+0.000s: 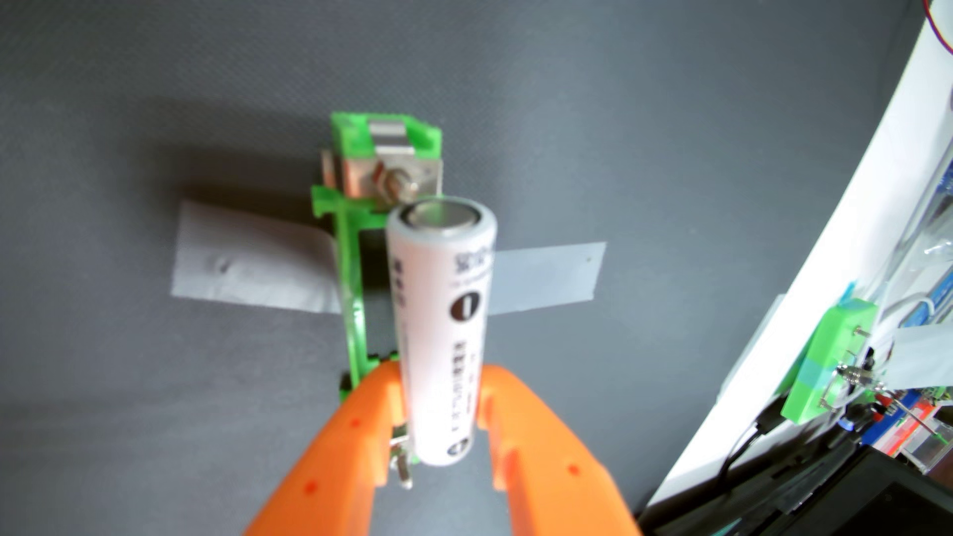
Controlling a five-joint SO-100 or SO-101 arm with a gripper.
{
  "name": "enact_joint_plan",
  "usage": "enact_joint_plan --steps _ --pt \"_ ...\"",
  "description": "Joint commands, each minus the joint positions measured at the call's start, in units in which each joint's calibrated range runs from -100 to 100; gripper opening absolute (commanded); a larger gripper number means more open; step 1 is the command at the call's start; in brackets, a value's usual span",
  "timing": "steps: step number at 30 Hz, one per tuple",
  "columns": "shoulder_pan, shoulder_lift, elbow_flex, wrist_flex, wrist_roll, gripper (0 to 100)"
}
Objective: Insert Battery
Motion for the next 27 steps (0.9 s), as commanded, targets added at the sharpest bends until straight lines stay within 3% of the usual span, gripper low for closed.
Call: enact_joint_plan --steps 1,5,27 --pt "2.88 -1.43 -0.57 0.24 0.20 2" --pt "6.19 -1.43 -0.57 0.16 0.20 2" --pt "3.24 -1.35 -0.57 0.24 -0.21 2"
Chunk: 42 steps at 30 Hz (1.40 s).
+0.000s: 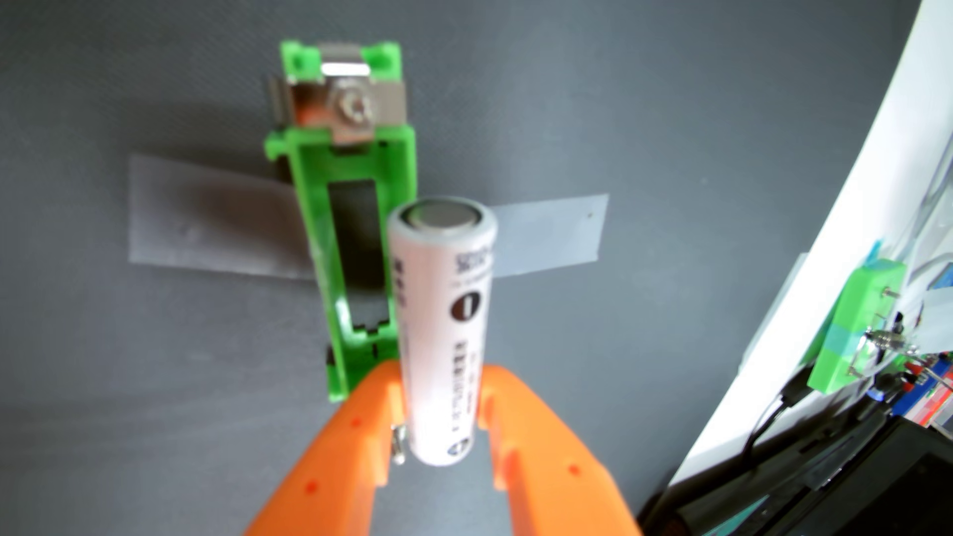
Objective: Insert Battery
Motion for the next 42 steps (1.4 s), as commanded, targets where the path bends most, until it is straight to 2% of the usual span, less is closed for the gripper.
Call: enact_joint_plan --steps 1,42 --pt "0.04 -1.35 -0.57 0.33 -0.21 2" --pt "-1.26 -1.35 1.23 0.08 -0.26 1"
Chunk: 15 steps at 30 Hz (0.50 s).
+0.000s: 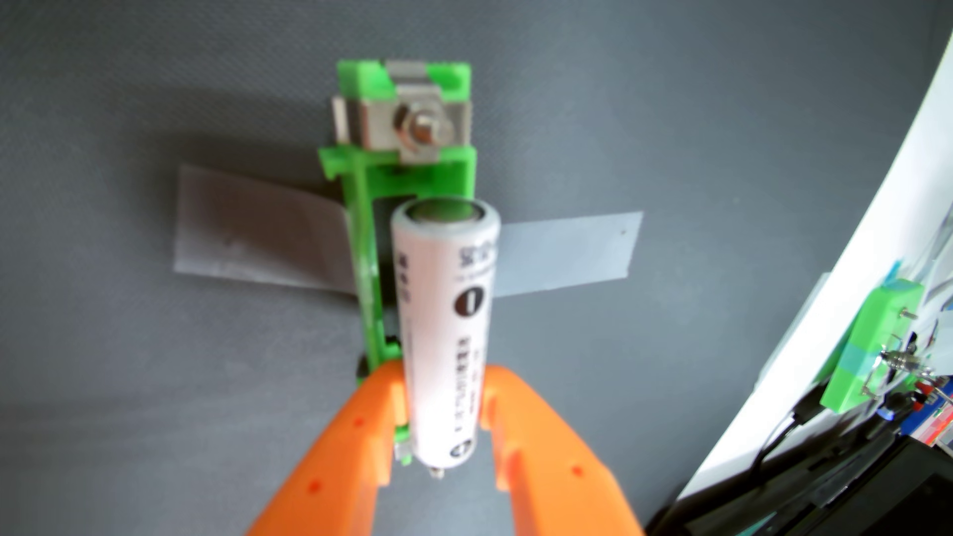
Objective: Insert Battery
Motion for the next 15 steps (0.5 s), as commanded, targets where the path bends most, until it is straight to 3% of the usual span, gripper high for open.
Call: enact_joint_plan --steps 1,15 --pt "-0.15 -1.18 -0.22 -0.01 -0.16 1" --pt "-3.33 -1.18 -0.13 0.08 -1.50 1"
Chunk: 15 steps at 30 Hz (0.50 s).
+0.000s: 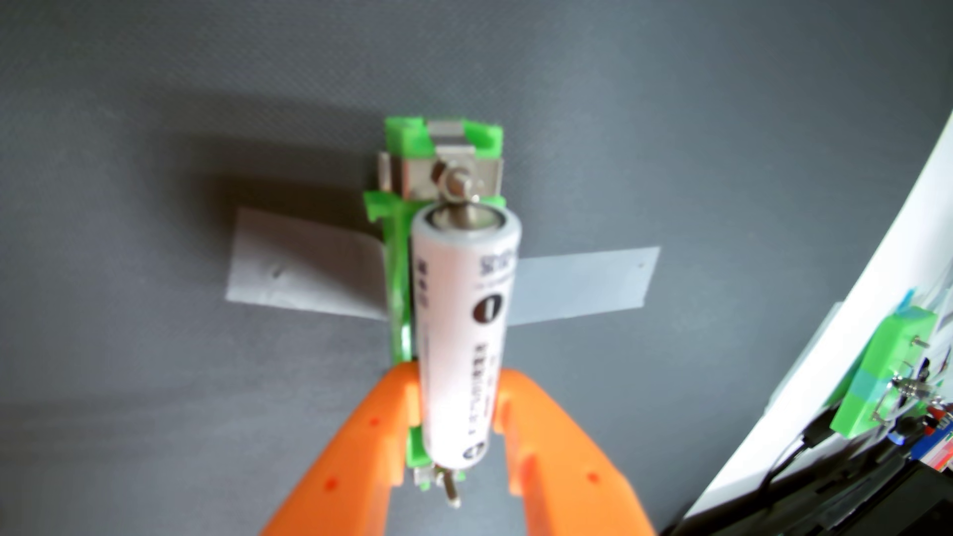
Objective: Insert Battery
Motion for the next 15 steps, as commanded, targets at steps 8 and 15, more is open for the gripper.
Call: enact_joint_plan --steps 8,15 --pt "-0.07 -1.18 -0.13 0.16 -0.01 1" --pt "0.64 -1.18 -0.13 0.16 0.14 1"
